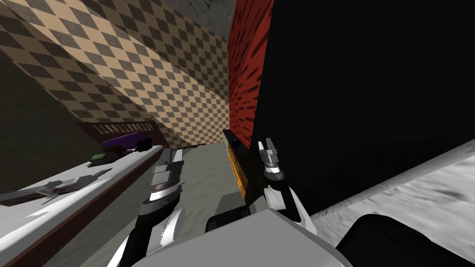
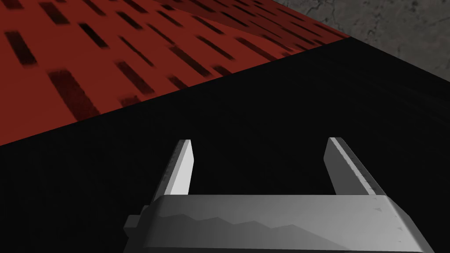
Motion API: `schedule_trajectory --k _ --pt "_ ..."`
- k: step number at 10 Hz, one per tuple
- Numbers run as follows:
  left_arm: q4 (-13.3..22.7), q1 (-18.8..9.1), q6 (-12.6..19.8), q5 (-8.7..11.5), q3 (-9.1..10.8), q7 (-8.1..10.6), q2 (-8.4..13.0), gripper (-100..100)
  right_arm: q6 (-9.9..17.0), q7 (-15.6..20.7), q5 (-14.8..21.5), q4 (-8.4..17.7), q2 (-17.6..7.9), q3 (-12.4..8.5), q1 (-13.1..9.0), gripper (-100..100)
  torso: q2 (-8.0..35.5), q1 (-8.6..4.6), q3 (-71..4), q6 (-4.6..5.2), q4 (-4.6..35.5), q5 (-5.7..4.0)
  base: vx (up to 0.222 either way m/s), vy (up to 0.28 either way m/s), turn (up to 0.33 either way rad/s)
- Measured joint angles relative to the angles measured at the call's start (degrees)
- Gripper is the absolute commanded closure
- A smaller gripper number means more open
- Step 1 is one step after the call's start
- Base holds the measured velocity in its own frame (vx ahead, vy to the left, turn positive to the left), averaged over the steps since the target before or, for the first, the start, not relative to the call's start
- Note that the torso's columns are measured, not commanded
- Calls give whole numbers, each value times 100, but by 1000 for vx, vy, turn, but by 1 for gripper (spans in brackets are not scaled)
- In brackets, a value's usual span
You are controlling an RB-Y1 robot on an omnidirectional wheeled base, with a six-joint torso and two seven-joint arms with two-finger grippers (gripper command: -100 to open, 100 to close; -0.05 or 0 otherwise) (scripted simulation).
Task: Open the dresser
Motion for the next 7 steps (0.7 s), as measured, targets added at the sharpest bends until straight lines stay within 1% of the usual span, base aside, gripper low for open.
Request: schedule_trajectory --k 1,2,7 --pt "0 0 0 0 0 0 0 0 0 0 0 0 0 0 0 0 232 0 -467 0 235 0 0 0 0" --pt "0 0 0 0 0 0 0 0 0 0 0 0 0 0 0 0 597 0 -1200 0 600 0 0 0 0" --pt "-1 0 0 0 0 0 0 0 0 0 0 -2 0 0 0 0 2693 0 -5381 0 2691 0 0 0 0"
